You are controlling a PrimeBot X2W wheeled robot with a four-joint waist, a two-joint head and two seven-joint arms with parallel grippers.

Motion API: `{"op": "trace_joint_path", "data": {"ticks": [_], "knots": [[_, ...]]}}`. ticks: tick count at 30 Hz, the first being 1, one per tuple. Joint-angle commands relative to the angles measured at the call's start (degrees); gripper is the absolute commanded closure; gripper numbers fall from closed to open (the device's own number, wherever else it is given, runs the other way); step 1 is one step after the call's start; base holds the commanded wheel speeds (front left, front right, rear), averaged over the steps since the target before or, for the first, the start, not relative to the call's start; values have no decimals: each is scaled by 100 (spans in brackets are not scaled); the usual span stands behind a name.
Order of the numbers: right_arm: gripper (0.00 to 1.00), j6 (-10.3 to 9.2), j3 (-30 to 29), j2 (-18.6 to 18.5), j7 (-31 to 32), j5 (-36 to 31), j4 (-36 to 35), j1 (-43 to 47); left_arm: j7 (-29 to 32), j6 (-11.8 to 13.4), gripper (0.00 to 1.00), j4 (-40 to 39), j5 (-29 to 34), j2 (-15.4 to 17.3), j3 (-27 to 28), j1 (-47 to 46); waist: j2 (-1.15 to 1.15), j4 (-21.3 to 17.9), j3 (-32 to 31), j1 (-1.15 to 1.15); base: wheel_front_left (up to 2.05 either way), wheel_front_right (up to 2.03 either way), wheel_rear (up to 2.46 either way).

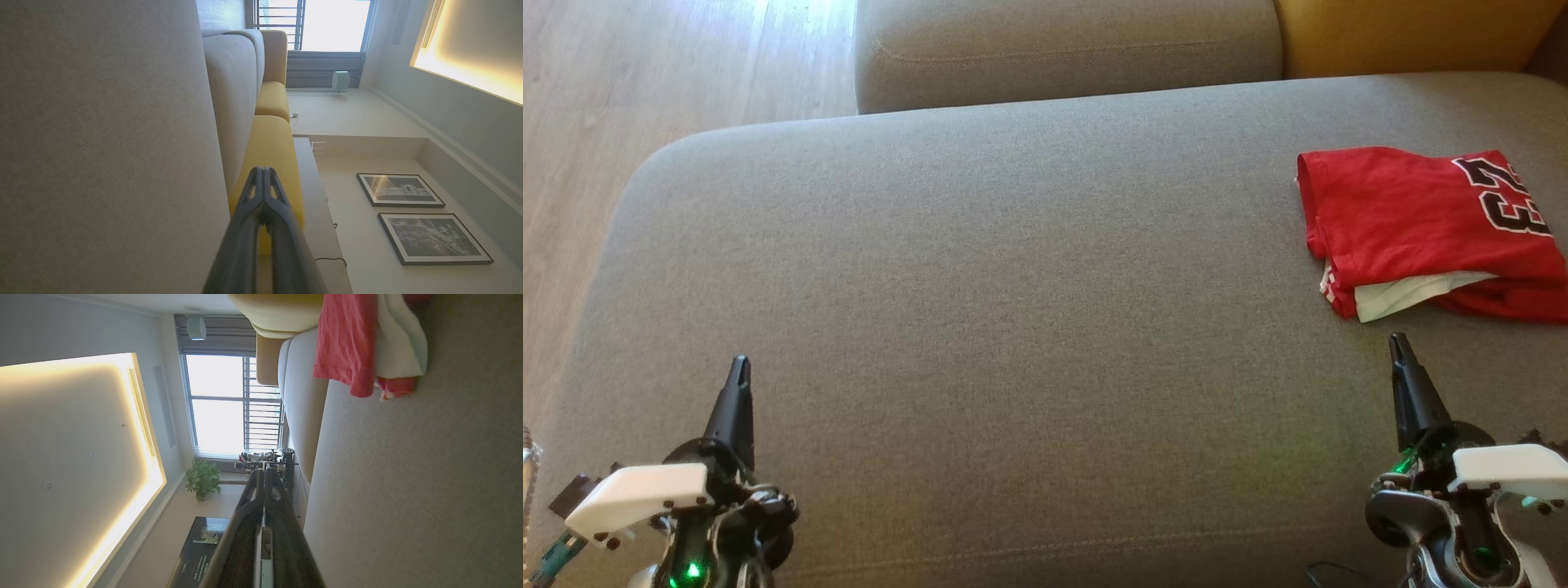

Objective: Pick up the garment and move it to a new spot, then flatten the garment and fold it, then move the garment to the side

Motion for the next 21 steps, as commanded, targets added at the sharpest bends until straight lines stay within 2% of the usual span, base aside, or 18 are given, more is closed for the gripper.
{"op": "trace_joint_path", "data": {"ticks": [1,21], "knots": [[100,0,107,-64,35,25,-188,-263,36,-42,100,-154,4,69,200,-297,0,0,-1,0,0,0,0],[100,0,90,-51,49,11,-187,-265,71,-42,100,-152,41,37,244,-300,0,0,-1,0,0,0,0]]}}
